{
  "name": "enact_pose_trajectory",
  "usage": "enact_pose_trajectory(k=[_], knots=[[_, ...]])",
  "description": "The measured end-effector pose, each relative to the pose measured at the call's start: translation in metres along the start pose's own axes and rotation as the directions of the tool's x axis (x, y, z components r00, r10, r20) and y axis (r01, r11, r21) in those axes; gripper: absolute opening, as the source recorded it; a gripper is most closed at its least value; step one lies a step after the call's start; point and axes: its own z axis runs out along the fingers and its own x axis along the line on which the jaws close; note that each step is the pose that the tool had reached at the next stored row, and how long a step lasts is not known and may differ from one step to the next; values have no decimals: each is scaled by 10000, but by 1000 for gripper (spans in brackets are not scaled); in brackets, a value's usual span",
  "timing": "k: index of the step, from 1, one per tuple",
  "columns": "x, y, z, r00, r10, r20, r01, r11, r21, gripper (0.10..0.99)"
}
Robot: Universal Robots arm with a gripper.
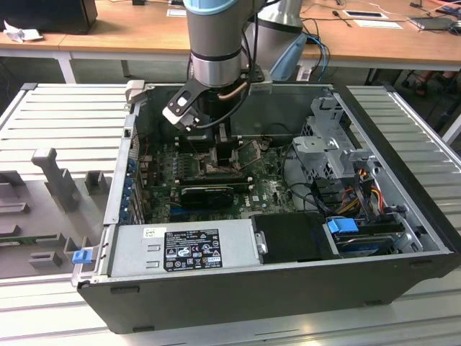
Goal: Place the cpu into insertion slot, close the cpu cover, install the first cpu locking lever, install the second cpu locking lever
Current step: 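Place the cpu into insertion slot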
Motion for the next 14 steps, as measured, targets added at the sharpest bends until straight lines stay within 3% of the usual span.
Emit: enact_pose_trajectory(k=[12,14], knots=[[97,-86,135,10000,1,-2,-1,10000,-1,541],[110,-104,188,10000,1,-1,-1,10000,0,541]])
